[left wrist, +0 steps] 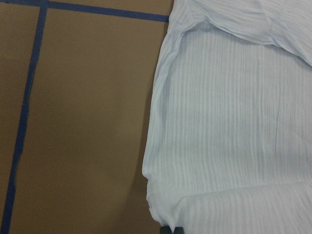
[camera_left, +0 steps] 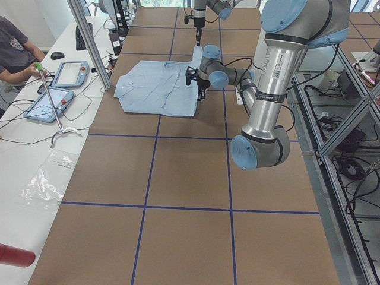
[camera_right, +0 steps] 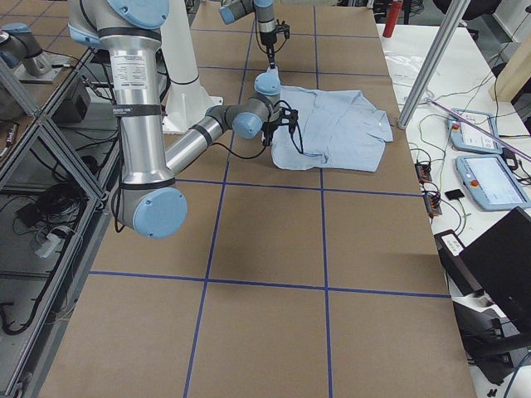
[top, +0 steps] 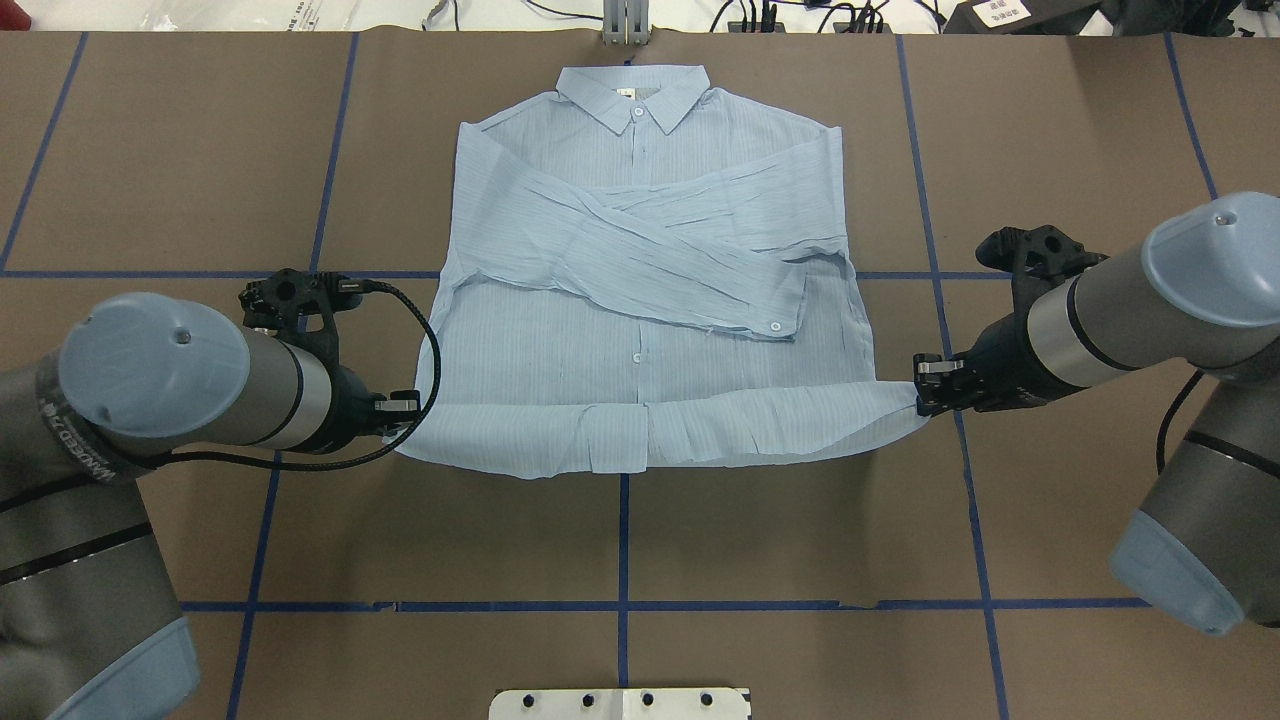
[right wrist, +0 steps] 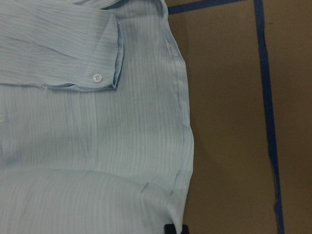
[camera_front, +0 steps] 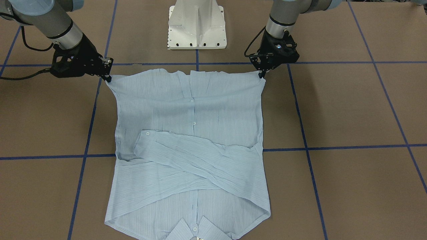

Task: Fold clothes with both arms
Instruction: 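Carry the hem with both grippers over the shirt up to the collar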

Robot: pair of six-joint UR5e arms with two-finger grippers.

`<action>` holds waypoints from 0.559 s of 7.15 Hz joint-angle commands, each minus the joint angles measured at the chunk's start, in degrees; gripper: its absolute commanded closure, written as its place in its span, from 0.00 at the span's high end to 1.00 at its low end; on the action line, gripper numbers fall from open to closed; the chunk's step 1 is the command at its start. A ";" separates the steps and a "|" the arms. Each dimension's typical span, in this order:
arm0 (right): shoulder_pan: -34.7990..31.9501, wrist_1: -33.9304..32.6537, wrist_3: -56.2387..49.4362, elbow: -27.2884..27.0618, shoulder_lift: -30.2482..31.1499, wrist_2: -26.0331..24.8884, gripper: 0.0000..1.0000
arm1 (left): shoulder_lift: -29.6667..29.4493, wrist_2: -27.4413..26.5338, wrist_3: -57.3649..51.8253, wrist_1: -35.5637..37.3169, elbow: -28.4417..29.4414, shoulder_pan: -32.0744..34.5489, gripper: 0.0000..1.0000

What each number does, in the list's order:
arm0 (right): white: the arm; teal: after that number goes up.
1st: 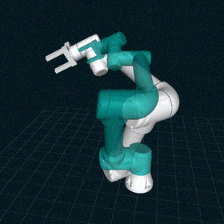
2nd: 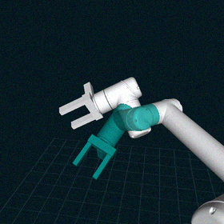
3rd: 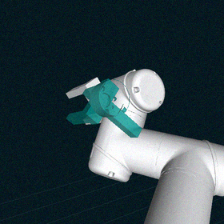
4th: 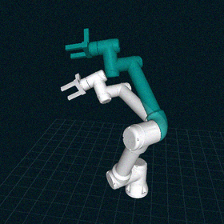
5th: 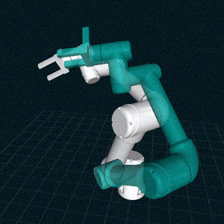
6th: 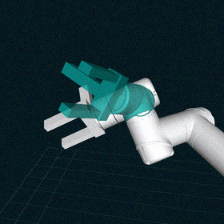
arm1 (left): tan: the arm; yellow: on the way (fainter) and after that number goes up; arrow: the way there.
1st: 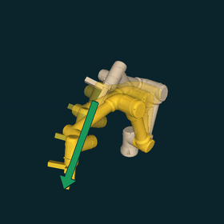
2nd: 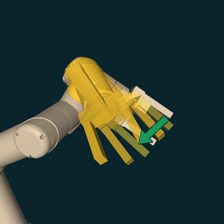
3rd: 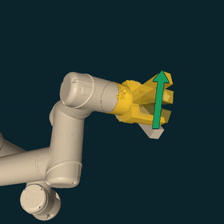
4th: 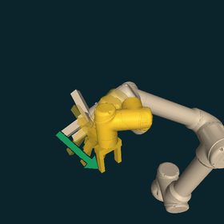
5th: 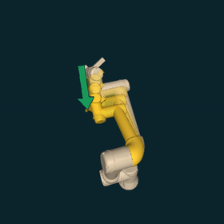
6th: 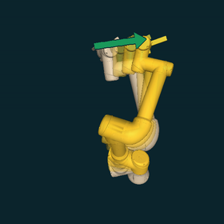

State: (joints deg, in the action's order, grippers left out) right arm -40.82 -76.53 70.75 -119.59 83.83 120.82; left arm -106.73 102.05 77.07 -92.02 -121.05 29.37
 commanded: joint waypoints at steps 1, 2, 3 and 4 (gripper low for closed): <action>-2.32 -0.46 0.00 2.67 -4.78 -0.23 0.00 | -1.37 0.16 -0.25 -0.61 0.63 4.44 0.00; -3.99 -0.37 0.00 5.48 -7.77 -0.23 0.00 | -4.77 0.16 -0.25 -0.62 3.42 6.90 0.00; -6.18 -0.37 0.00 8.20 -11.02 -0.32 0.00 | -8.46 0.08 -0.34 -0.79 7.97 8.84 0.00; -8.82 -0.29 0.00 11.36 -14.36 -0.23 0.00 | -11.11 0.16 -0.25 -4.18 12.72 11.56 0.00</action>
State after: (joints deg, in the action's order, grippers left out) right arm -46.65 -76.88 70.75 -111.94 73.59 120.55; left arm -114.11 102.17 76.79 -93.51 -113.85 37.74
